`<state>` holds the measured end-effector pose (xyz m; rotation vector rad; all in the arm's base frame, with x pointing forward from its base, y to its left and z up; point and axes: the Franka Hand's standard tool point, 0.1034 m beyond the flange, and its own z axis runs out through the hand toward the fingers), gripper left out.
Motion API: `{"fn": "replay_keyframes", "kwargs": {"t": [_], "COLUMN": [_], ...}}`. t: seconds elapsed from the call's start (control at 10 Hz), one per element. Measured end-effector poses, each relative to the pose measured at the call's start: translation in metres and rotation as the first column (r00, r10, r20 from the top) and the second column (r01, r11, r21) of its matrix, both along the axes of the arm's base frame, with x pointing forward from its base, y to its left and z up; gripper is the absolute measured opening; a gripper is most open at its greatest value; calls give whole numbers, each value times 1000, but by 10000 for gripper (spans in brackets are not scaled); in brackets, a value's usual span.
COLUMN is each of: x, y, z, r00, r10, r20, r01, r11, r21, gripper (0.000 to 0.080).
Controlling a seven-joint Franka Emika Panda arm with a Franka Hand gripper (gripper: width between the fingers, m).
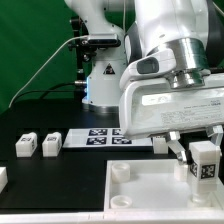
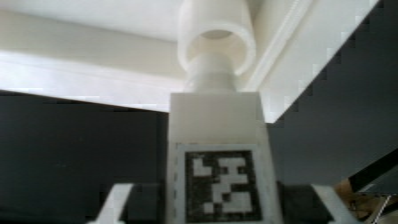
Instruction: Assemble one leg
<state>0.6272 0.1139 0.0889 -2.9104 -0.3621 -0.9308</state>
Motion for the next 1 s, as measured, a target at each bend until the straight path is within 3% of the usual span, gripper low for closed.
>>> {"fn": "replay_keyframes", "kwargs": {"t": [0.4, 1.0], "x": [-6, -13], "y": [3, 2], "z": [2, -15], "r00": [1000, 999], "r10": [13, 17], "r20": [-14, -37], "r01": [-13, -17], "r11": [1000, 1000], "r21": [-6, -10], "gripper": [291, 291]}}
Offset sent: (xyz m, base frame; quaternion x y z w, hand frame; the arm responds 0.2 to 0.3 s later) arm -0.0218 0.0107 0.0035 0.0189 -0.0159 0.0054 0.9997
